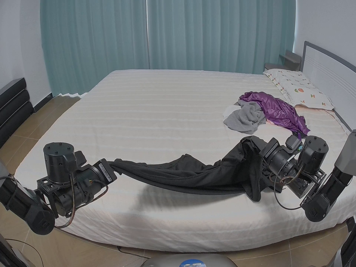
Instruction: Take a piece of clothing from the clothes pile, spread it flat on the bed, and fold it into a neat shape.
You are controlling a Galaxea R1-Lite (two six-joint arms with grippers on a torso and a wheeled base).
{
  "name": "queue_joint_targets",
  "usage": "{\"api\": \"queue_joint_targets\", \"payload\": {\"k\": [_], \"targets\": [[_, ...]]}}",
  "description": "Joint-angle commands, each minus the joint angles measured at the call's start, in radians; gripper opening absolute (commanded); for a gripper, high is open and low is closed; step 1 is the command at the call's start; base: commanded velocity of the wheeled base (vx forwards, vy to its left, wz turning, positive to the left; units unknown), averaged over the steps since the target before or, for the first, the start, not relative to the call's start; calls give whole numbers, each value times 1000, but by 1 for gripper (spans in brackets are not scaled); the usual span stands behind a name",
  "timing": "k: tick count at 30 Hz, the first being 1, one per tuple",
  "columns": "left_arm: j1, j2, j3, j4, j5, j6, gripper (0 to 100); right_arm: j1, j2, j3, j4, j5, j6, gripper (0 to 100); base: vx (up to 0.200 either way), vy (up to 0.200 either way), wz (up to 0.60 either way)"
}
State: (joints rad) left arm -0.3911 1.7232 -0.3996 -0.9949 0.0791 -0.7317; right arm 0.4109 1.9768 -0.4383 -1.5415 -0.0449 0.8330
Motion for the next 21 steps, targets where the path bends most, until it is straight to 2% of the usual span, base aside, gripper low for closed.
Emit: {"api": "queue_joint_targets", "payload": {"k": [1, 3, 21], "targets": [[-2, 6, 4, -1, 11, 0, 0, 6, 4, 10, 0, 0, -2, 0, 0, 200, 0], [-9, 3, 7, -1, 22, 3, 0, 8, 0, 12, -2, 0, -2, 0, 0, 200, 0], [-43, -24, 44, -1, 50, 6, 0, 0, -90, 151, -23, -4, -11, 0, 0, 0, 0]]}}
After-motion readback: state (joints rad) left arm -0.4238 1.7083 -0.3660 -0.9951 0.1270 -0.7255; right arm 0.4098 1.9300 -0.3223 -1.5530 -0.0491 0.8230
